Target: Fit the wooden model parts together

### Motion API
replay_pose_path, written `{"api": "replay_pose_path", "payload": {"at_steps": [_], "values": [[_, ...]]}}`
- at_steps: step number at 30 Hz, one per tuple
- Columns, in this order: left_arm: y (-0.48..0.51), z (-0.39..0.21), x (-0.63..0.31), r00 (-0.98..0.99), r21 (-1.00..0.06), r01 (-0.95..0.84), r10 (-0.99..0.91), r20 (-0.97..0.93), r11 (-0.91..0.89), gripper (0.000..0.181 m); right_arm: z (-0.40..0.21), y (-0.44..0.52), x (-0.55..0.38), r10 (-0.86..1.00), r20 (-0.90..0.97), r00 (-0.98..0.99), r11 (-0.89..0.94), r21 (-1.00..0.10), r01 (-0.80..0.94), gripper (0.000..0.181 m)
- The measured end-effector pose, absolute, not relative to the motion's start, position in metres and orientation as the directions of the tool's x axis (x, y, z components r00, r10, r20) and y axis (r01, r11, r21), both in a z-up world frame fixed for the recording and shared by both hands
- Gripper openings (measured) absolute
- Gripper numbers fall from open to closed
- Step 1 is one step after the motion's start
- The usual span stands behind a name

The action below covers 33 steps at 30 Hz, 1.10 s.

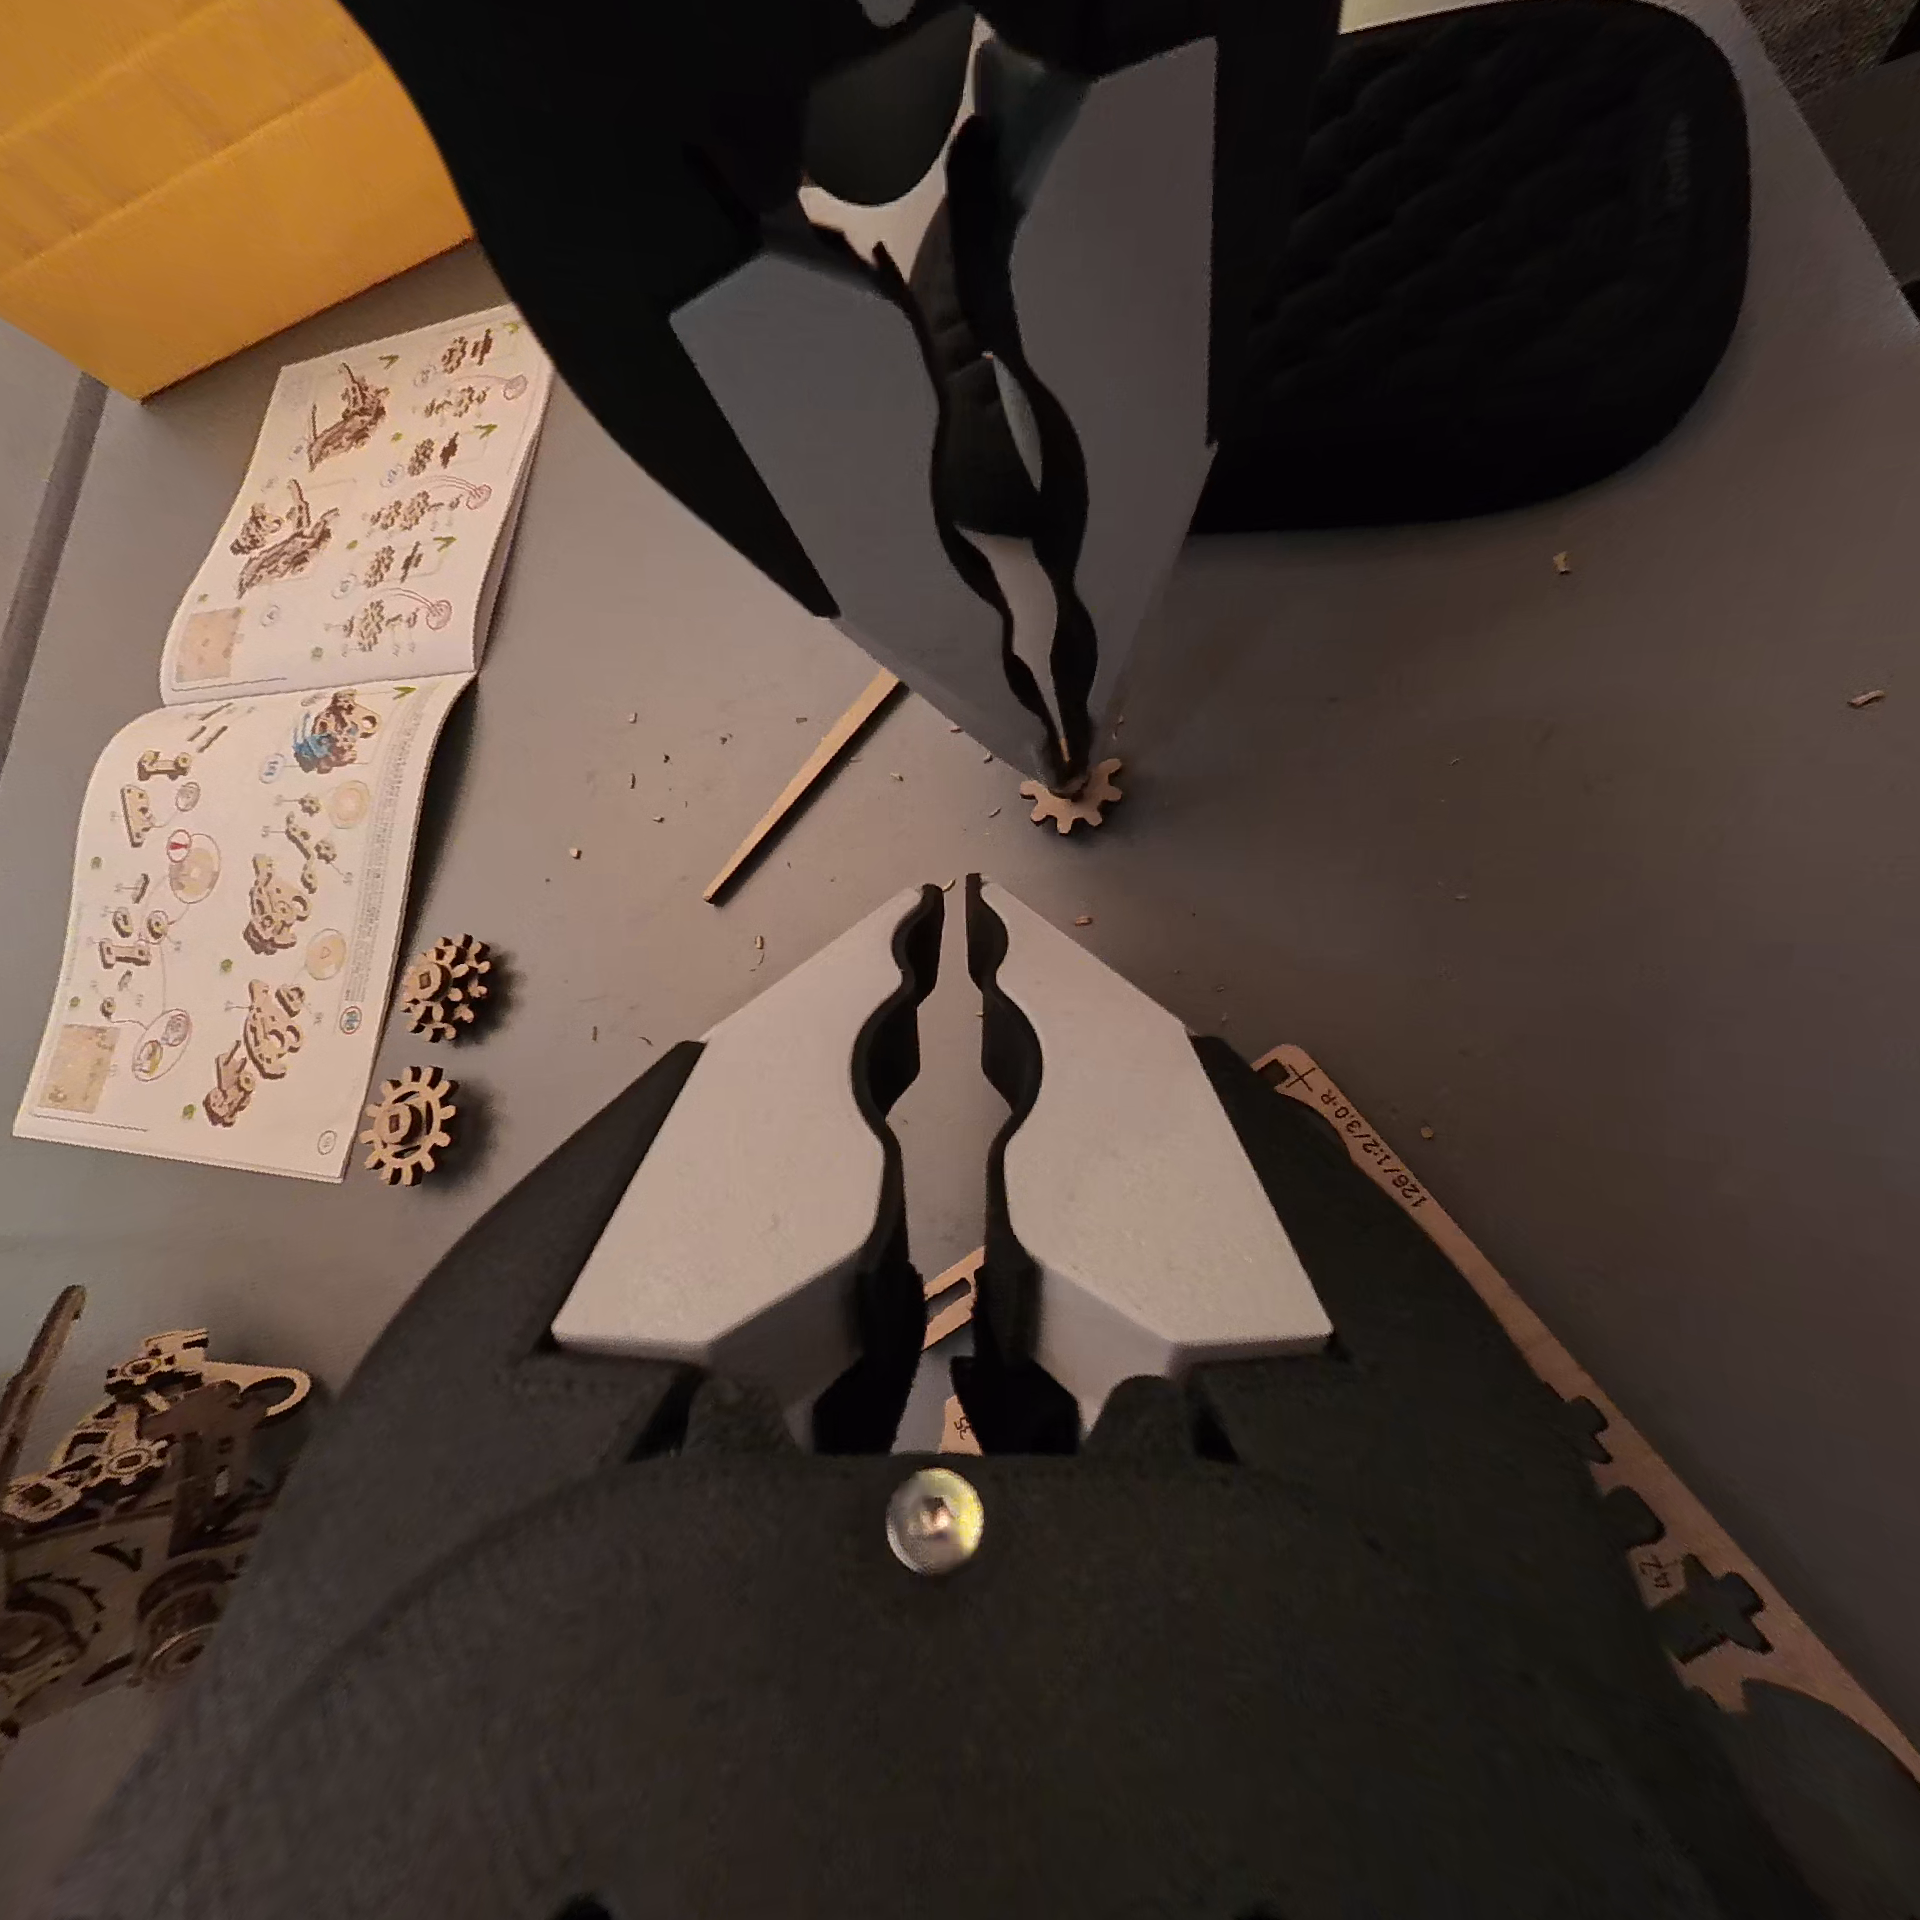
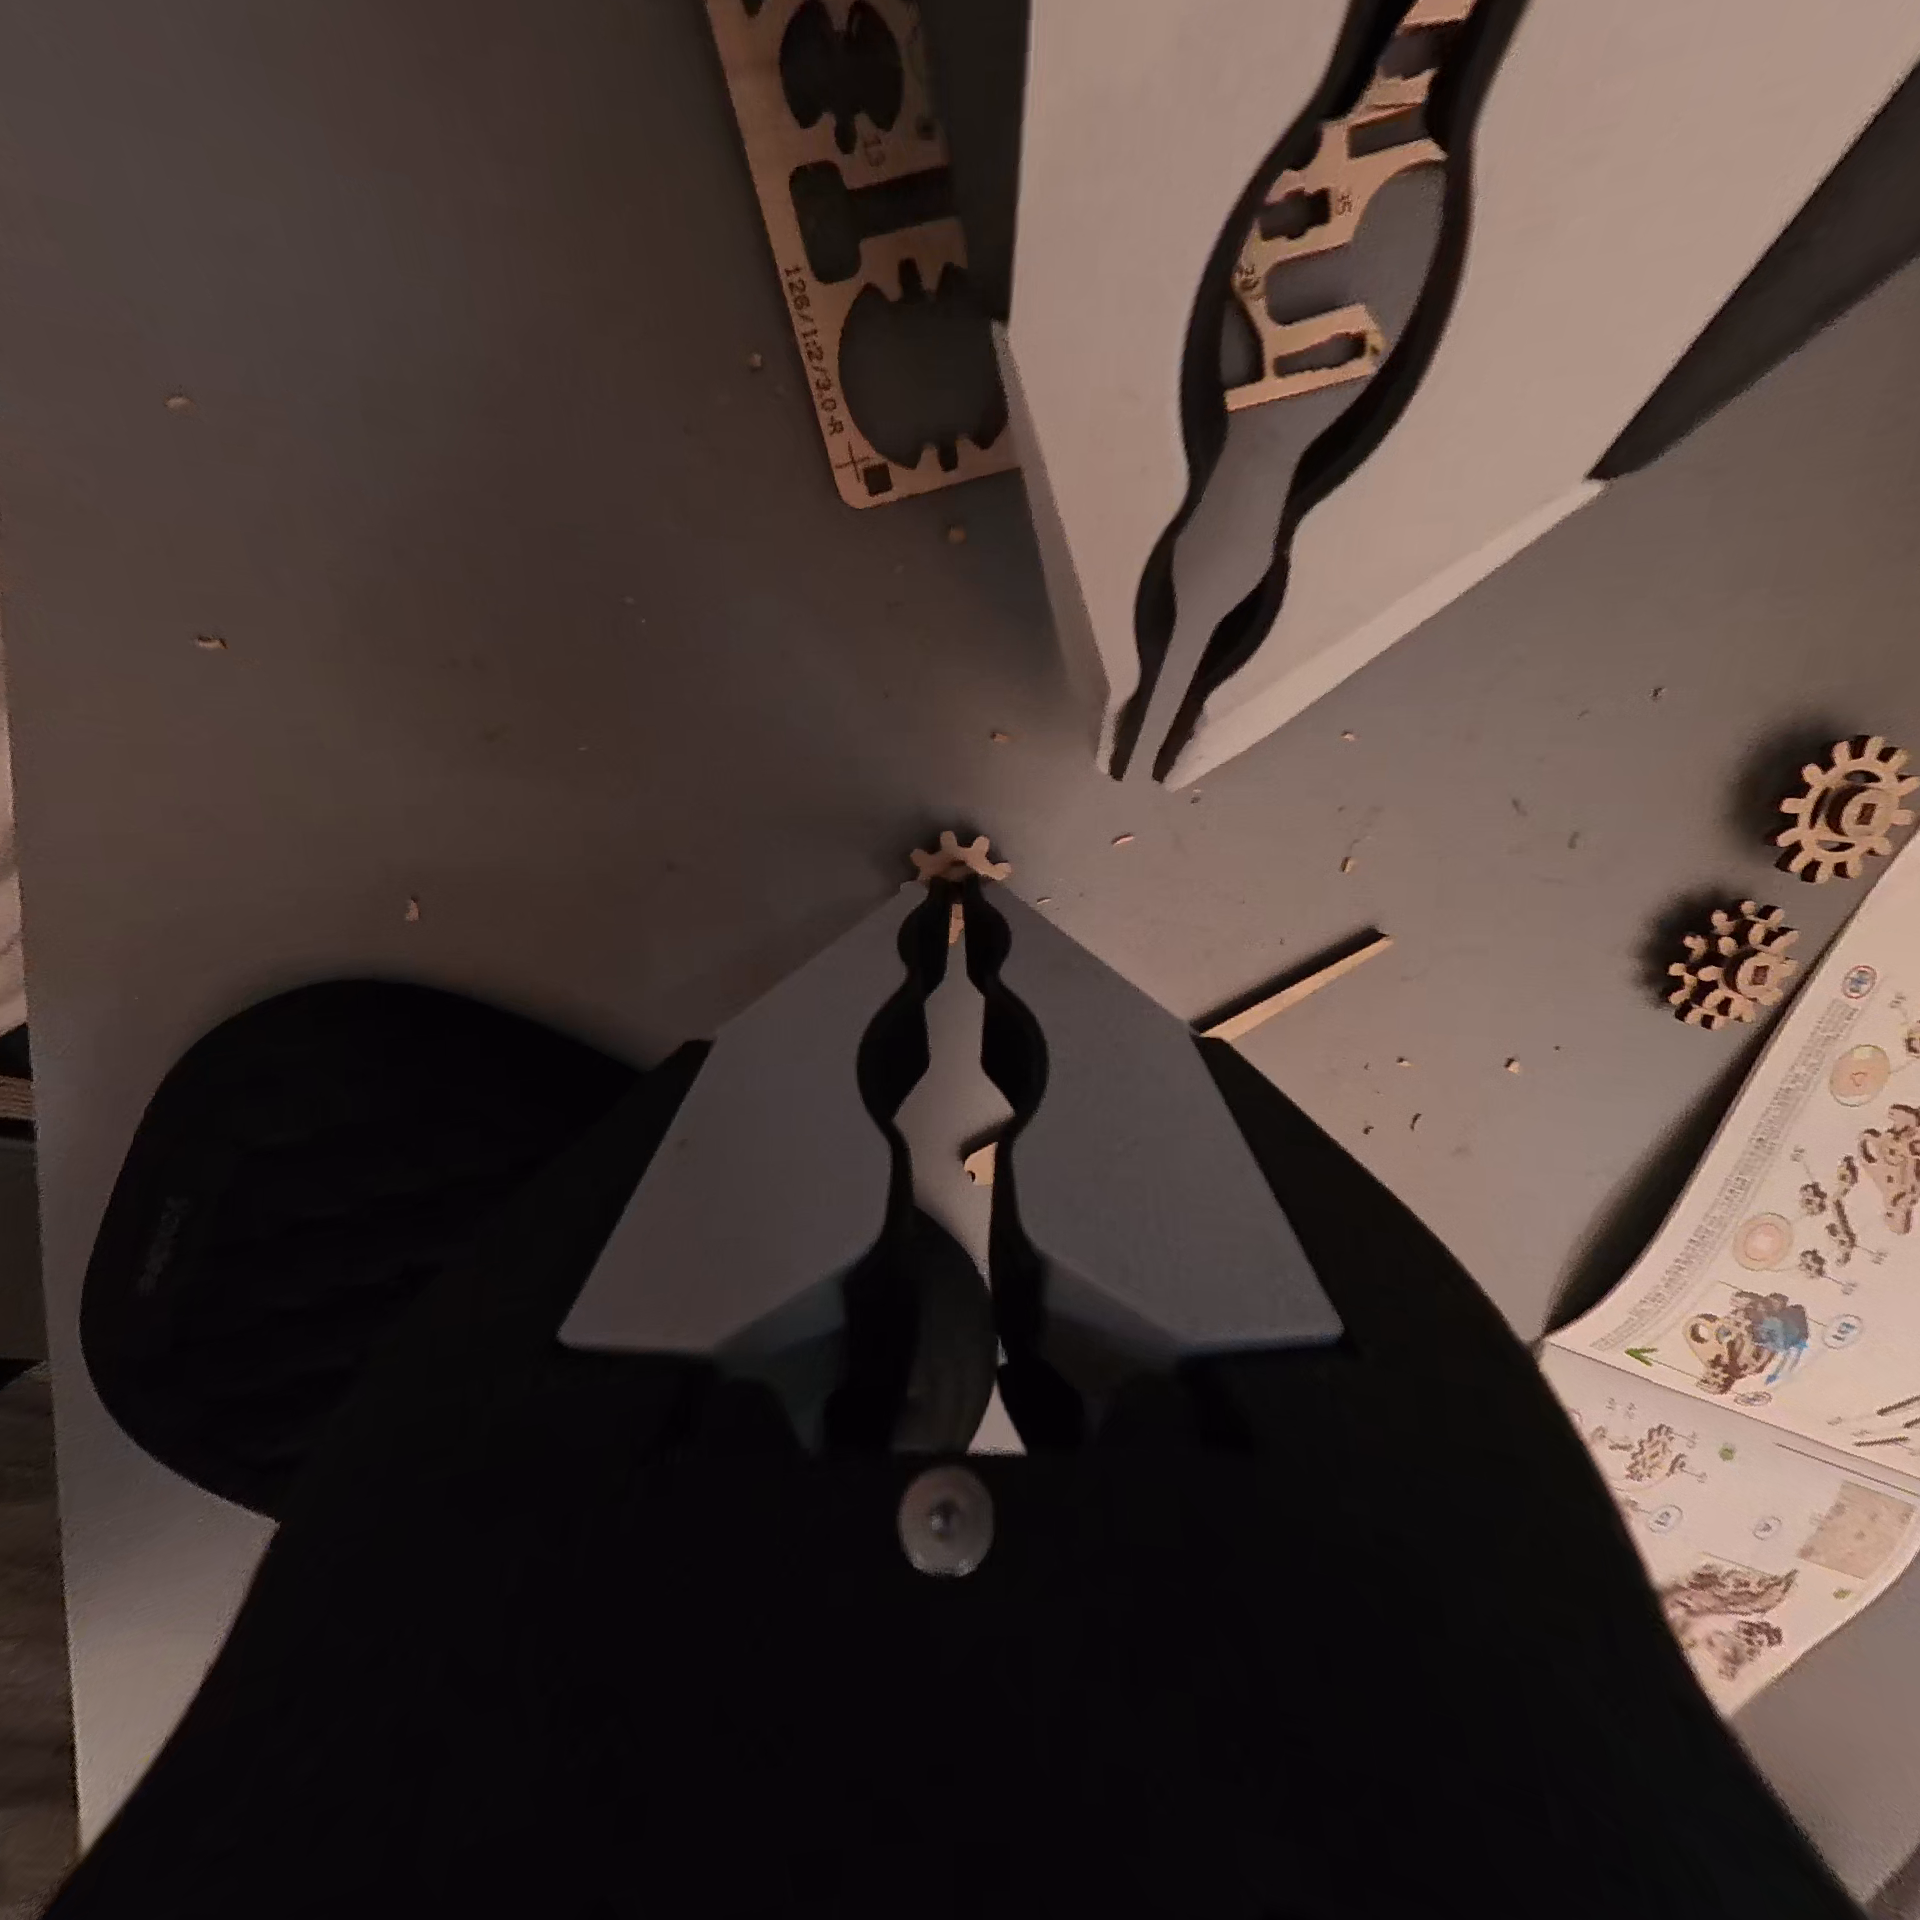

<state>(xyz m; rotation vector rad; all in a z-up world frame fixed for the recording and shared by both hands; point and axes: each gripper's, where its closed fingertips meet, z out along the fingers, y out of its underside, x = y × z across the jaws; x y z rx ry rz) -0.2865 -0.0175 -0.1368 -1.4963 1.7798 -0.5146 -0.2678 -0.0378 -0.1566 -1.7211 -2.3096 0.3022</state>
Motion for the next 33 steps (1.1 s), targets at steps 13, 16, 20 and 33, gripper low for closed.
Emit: {"api": "replay_pose_path", "payload": {"at_steps": [13,16,20,33], "values": [[-0.019,-0.138,-0.287,-0.053,-0.705,-0.666,-0.959,-0.278,0.241,0.002,-0.153,-0.034,-0.268,0.978,0.009,-0.209,0.197,-0.373,0.907,0.002],[-0.021,-0.140,-0.287,-0.064,-0.701,-0.671,-0.960,-0.273,0.244,0.001,-0.144,-0.033,-0.270,0.981,0.020,-0.193,0.184,-0.409,0.894,0.000],[-0.029,-0.147,-0.278,-0.095,-0.692,-0.672,-0.957,-0.275,0.265,0.002,-0.150,-0.033,-0.267,0.979,0.014,-0.202,0.192,-0.381,0.904,0.000],[-0.033,-0.159,-0.262,-0.094,-0.674,-0.680,-0.946,-0.312,0.290,0.000,-0.156,-0.036,-0.264,0.976,0.042,-0.213,0.213,-0.377,0.901,0.000]]}}
